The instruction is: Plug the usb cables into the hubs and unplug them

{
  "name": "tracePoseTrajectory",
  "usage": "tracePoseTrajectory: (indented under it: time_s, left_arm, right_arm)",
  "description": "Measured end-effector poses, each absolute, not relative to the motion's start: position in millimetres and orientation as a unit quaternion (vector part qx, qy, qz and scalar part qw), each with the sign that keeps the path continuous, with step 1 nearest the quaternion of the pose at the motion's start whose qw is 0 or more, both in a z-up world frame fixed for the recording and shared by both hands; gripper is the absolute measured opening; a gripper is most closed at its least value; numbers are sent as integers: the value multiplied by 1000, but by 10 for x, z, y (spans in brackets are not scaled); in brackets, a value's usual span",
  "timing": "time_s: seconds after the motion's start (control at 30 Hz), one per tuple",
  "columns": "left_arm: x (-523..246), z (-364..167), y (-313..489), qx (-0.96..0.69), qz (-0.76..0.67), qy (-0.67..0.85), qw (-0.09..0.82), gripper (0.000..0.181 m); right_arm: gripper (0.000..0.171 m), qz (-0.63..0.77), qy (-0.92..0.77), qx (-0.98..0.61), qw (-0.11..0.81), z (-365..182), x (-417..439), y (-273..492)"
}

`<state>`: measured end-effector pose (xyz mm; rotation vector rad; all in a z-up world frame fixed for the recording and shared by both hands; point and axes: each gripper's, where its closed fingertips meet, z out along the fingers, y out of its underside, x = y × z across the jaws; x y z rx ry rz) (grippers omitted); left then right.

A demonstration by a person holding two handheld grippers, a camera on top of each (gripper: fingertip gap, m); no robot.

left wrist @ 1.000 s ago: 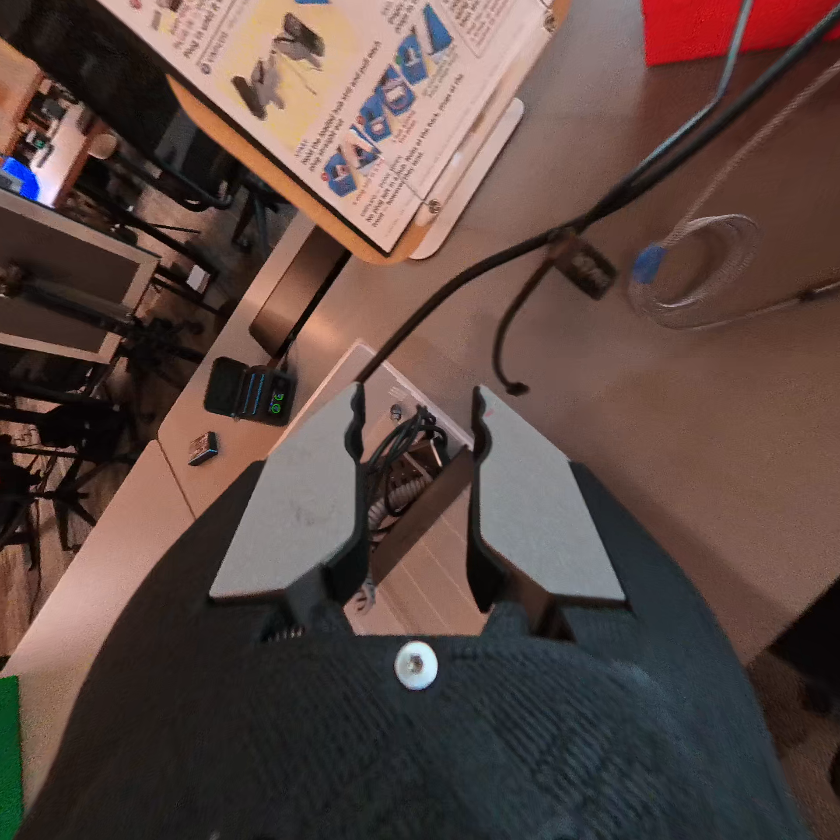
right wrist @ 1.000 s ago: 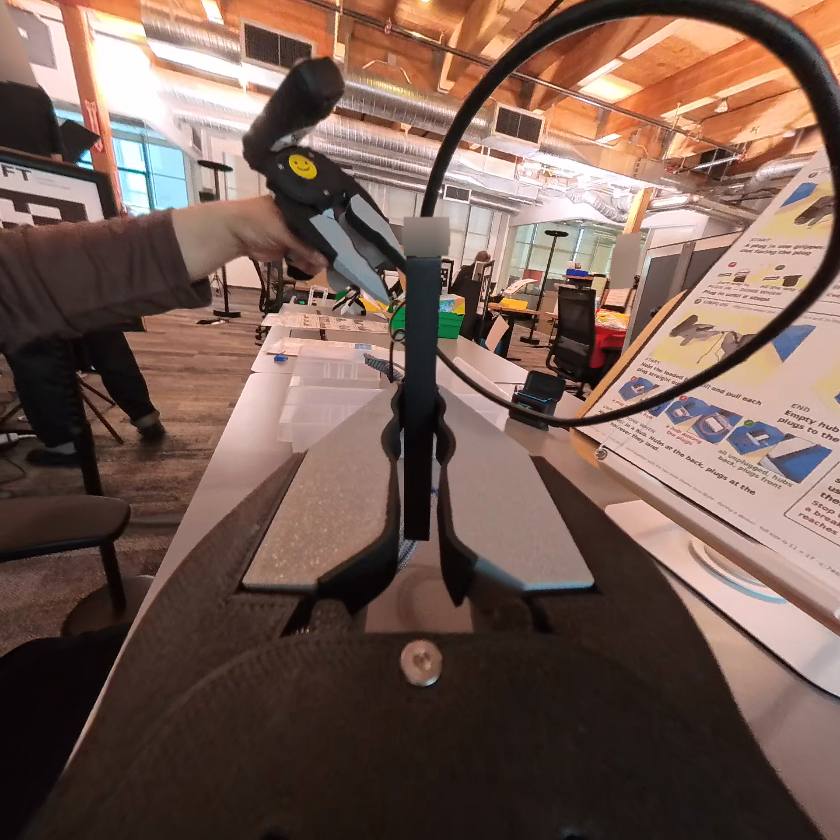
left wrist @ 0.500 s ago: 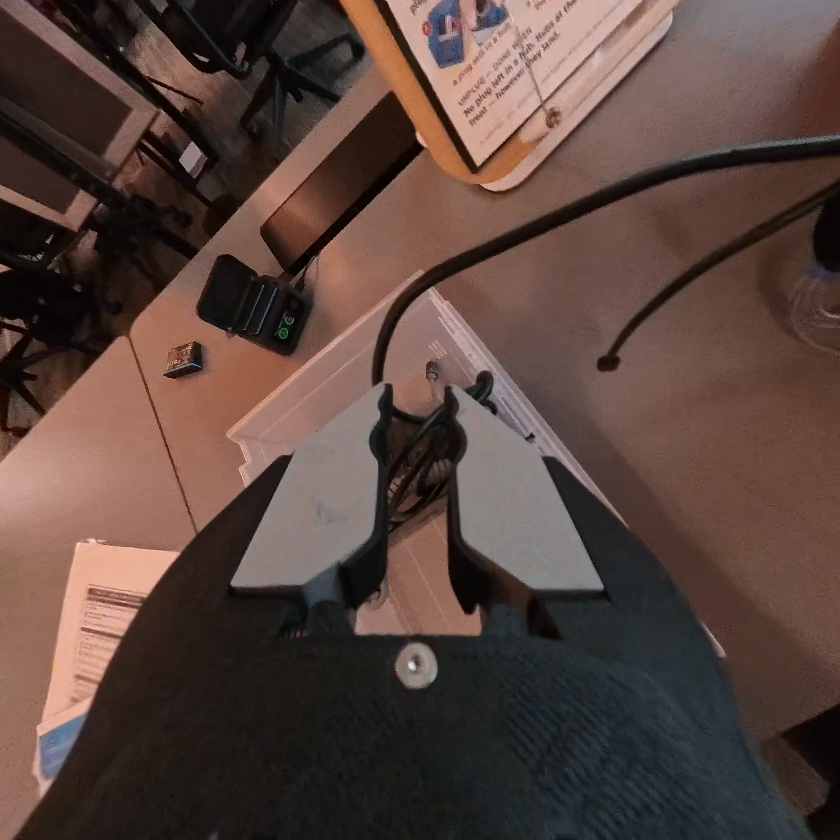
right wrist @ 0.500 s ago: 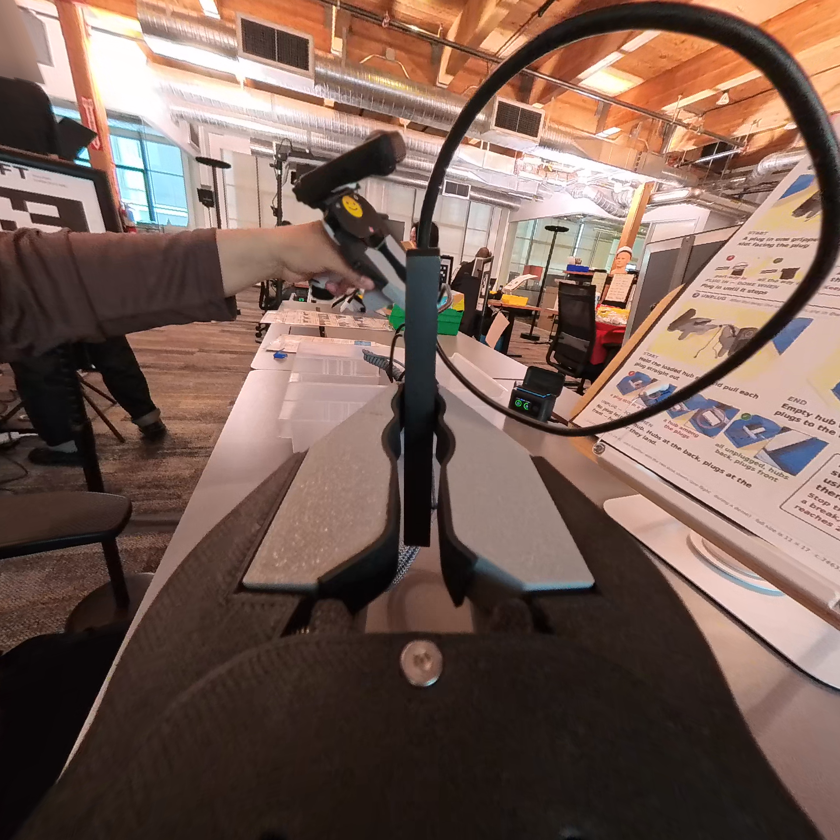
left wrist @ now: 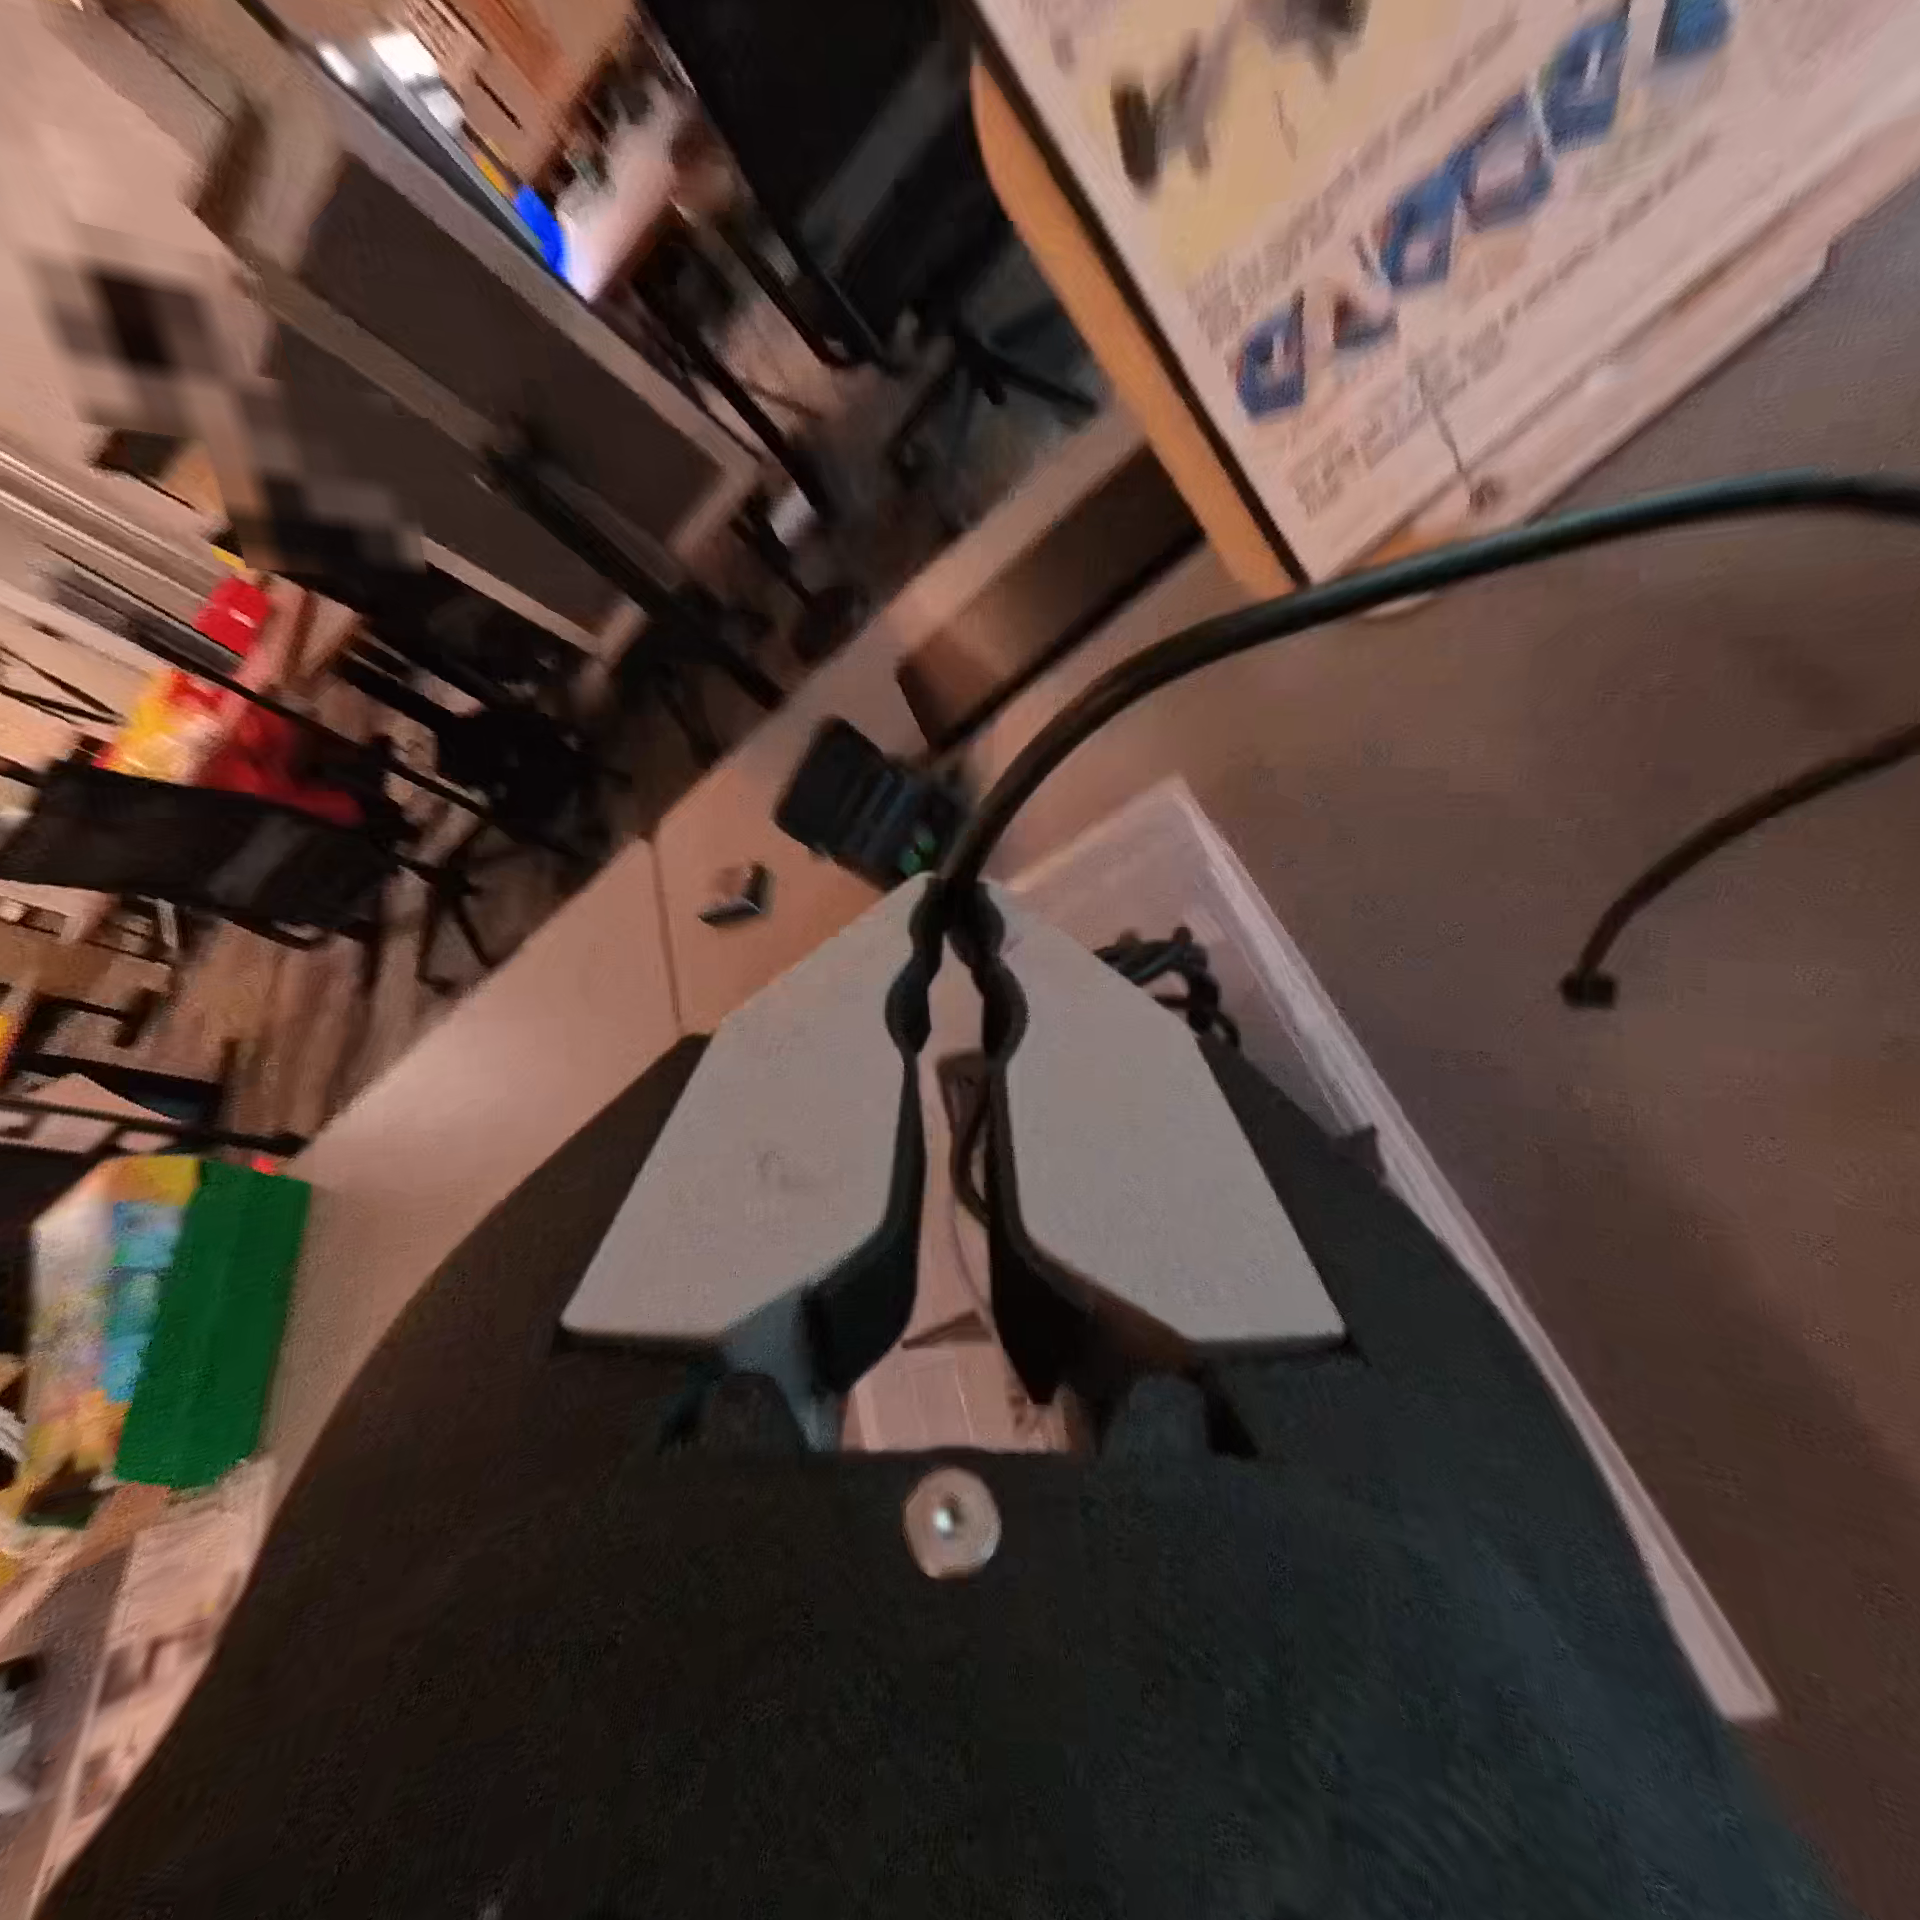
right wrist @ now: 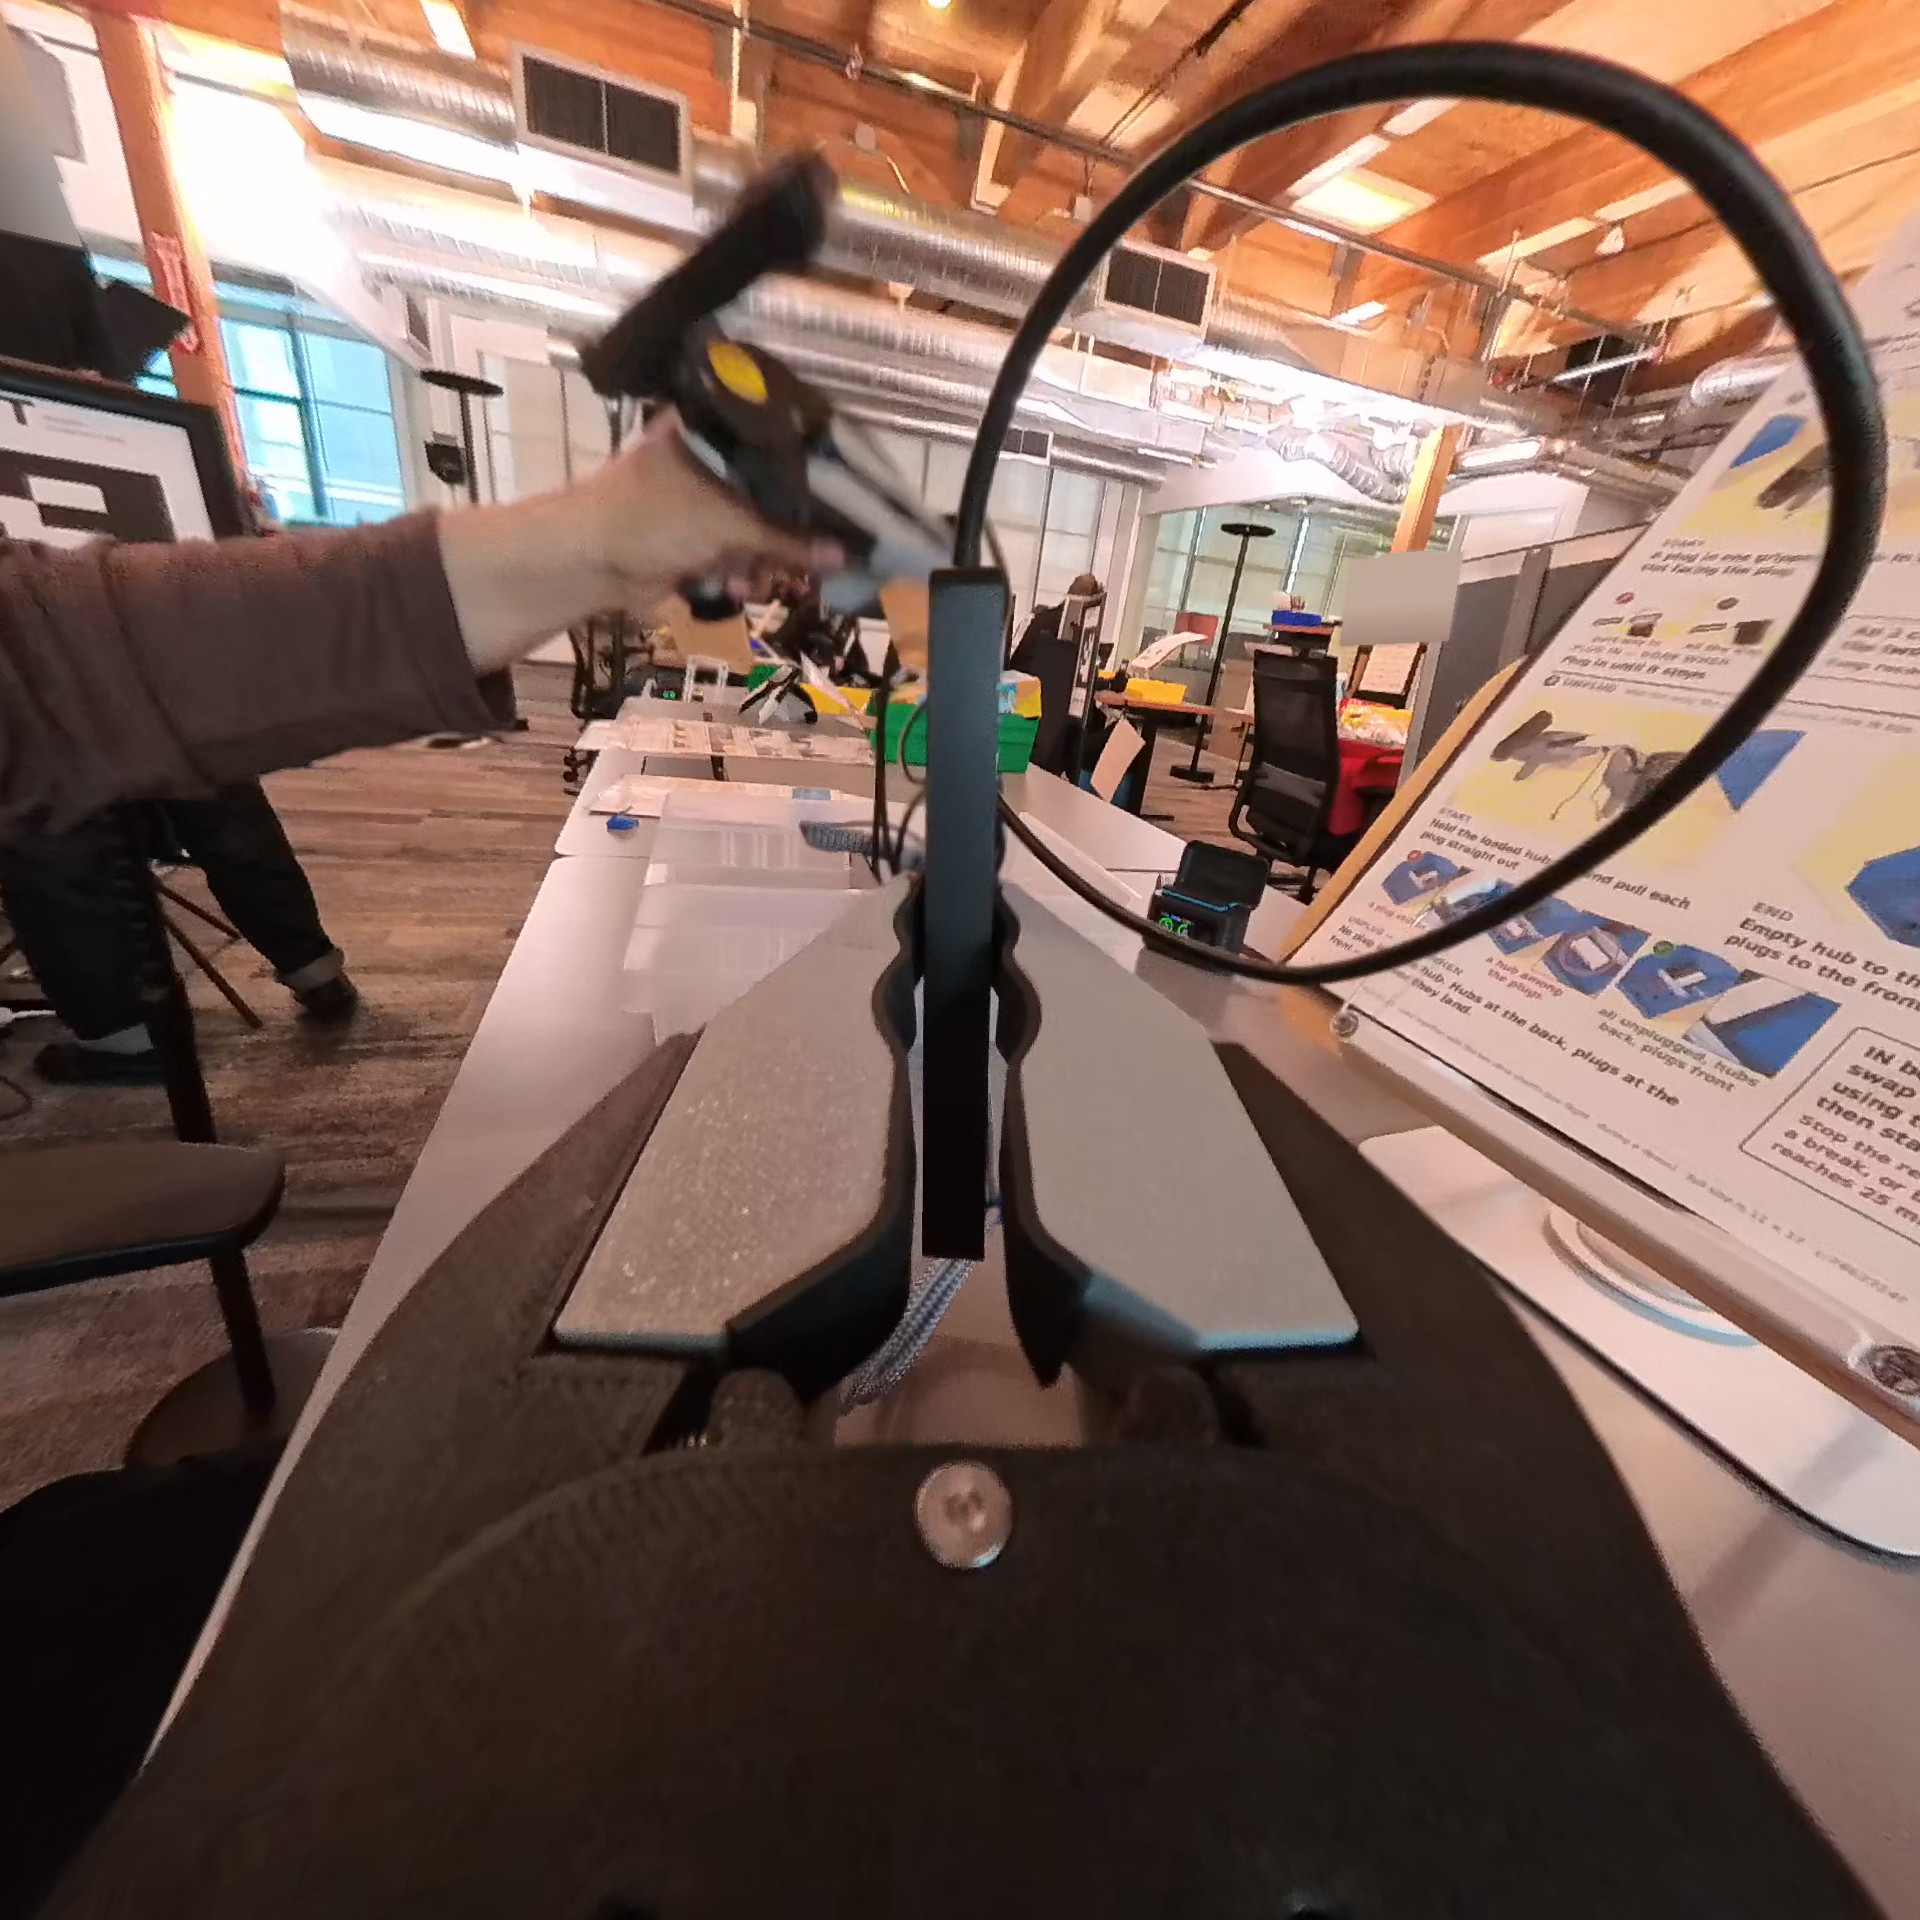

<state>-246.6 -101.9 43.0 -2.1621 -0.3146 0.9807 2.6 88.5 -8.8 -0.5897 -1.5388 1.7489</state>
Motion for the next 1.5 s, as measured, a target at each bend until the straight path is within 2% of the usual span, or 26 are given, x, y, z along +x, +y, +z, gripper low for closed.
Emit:
tracePoseTrajectory:
  time_s: [0.03,0.1,0.13,0.2,0.27,0.37,0.47,0.67,0.87,0.93,1.03,1.17,1.23,1.3,1.4,1.5]
  left_arm:
    - [-2354,768,-952,-808,415,-110,404,2]
    - [-2077,1367,-788,-744,437,-63,501,2]
    - [-2154,1362,-758,-761,416,-68,494,2]
    - [-2510,1006,-851,-826,369,-132,405,2]
    - [-2534,1017,-867,-822,415,-108,373,2]
    - [-2082,1435,-644,-762,471,-24,444,2]
    - [-2433,1118,-811,-823,410,-112,377,2]
    - [-2023,1539,-602,-752,521,-16,404,2]
    - [-1566,1593,-188,-761,456,14,462,3]
    - [-1387,1456,4,-779,399,22,483,4]
    - [-1299,971,201,-825,327,9,461,5]
    - [-1052,-244,282,-924,157,23,349,12]
    - [-1024,-672,246,-939,127,21,320,15]
    - [-978,-775,276,-929,103,16,355,18]
    - [-854,-555,390,-888,62,17,455,24]
    - [-728,-524,502,-881,63,67,464,42]
  right_arm:
    - [6,676,-601,-228,361,-104,21,866]
    - [7,673,-604,-226,362,-120,12,838]
    - [7,674,-604,-229,360,-125,6,832]
    - [7,673,-602,-238,357,-139,-17,839]
    - [7,667,-606,-239,361,-156,-23,836]
    - [7,665,-610,-232,363,-156,-6,816]
    - [7,666,-605,-246,362,-173,-46,840]
    - [7,667,-595,-247,373,-128,-38,897]
    - [6,674,-570,-248,398,-26,-9,1011]
    - [7,681,-546,-244,423,99,57,1106]
    - [6,705,-483,-243,458,351,213,1339]
    - [6,712,-435,-274,478,478,279,1680]
    - [6,710,-436,-291,471,453,238,1748]
    - [6,712,-454,-296,448,408,194,1706]
    - [6,694,-495,-304,426,293,97,1599]
    - [6,684,-538,-299,392,158,22,1445]
